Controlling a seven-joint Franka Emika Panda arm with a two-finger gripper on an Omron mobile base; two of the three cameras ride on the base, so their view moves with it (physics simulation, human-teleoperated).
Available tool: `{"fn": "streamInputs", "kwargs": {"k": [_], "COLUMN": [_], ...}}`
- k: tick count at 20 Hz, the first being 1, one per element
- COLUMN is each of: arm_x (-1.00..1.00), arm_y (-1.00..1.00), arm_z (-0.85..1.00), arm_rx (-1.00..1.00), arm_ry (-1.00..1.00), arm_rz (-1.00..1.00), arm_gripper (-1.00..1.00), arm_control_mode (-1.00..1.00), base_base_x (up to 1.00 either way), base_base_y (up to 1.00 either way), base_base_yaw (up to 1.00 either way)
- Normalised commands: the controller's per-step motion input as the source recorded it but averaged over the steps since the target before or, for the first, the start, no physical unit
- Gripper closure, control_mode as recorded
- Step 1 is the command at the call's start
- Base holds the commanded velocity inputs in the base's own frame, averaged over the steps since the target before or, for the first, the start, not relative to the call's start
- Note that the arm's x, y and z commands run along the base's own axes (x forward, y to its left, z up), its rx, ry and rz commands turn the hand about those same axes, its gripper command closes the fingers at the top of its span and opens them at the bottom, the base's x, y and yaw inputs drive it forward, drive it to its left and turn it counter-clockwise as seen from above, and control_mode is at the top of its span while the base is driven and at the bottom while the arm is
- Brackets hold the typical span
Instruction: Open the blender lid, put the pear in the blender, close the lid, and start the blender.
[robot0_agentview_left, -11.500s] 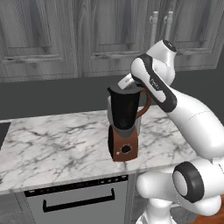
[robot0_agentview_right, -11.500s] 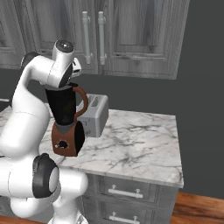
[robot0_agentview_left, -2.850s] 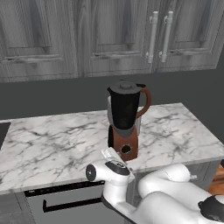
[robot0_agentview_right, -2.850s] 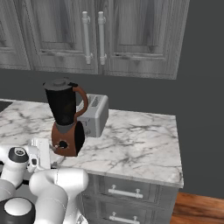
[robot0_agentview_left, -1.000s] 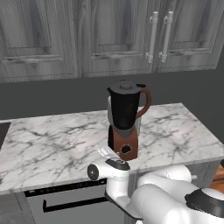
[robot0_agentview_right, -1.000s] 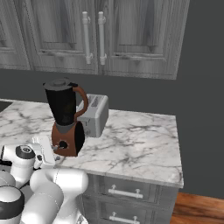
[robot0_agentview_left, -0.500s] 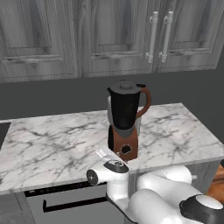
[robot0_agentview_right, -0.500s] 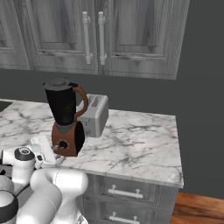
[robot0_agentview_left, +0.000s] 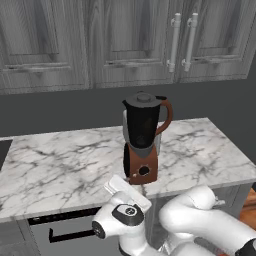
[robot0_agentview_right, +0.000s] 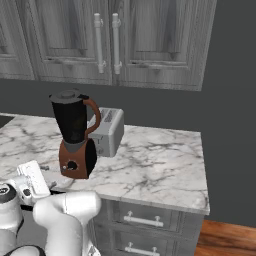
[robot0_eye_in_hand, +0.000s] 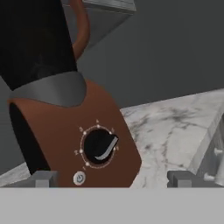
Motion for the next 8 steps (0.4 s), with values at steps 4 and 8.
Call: {"fn": "streamInputs", "kwargs": {"k": [4, 8], "arm_x": [-0.51, -0.43], "arm_y": [0.16, 0.18], "arm_z": [0.77, 0.85], "arm_rx": [0.0, 0.0], "arm_ry": [-0.13, -0.1], "arm_rz": [-0.02, -0.05], "arm_gripper": [-1.0, -1.0], "arm_control_mode": [-1.0, -1.0], "base_base_x": [0.0, 0.0], "base_base_y": [0.0, 0.0], "base_base_yaw": [0.0, 0.0]}}
